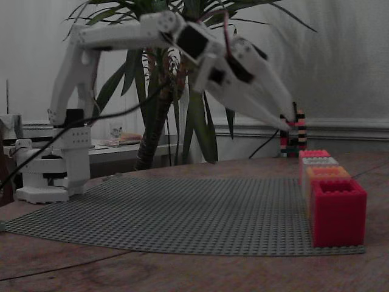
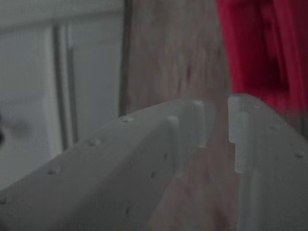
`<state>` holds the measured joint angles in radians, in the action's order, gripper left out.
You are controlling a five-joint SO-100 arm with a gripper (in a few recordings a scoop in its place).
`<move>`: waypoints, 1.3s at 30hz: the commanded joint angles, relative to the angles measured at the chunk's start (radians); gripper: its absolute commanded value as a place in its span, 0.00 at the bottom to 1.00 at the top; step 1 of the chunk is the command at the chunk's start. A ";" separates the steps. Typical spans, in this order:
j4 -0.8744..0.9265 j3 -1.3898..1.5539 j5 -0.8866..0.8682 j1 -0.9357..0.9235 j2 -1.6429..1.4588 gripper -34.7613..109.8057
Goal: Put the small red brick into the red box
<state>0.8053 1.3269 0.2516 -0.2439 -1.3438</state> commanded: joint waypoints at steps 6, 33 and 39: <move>0.133 0.684 0.025 0.109 -0.698 0.26; 0.526 1.506 -0.120 0.264 -1.740 0.24; 0.569 1.523 -0.153 0.290 -1.818 0.24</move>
<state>1.3560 2.8578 0.0951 0.0138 -3.1355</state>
